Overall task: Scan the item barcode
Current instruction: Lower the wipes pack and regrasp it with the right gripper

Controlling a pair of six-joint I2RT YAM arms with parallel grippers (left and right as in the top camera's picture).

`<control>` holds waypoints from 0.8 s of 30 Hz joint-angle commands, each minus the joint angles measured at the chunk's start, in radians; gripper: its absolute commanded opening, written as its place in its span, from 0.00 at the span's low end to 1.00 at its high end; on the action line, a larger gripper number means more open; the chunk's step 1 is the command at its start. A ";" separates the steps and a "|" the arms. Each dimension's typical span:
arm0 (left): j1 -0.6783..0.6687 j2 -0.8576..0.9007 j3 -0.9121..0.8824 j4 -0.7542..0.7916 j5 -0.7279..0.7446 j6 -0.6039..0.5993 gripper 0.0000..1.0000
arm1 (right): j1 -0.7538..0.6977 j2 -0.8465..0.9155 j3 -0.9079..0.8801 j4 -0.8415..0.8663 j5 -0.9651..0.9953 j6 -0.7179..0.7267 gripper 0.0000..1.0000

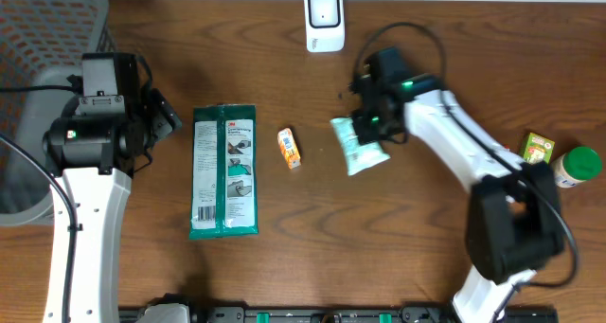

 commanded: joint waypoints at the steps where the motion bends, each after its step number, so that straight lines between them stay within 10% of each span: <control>1: 0.004 -0.005 0.007 -0.003 -0.013 0.013 0.89 | -0.025 -0.023 -0.005 -0.031 0.037 -0.060 0.01; 18: 0.004 -0.005 0.007 -0.003 -0.013 0.013 0.89 | -0.035 0.019 -0.194 0.162 0.034 0.008 0.08; 21: 0.004 -0.005 0.007 -0.003 -0.013 0.013 0.89 | -0.036 0.019 -0.219 0.193 0.034 0.007 0.20; 24: 0.004 -0.005 0.007 -0.003 -0.013 0.013 0.89 | -0.037 0.019 -0.221 0.198 0.033 0.007 0.56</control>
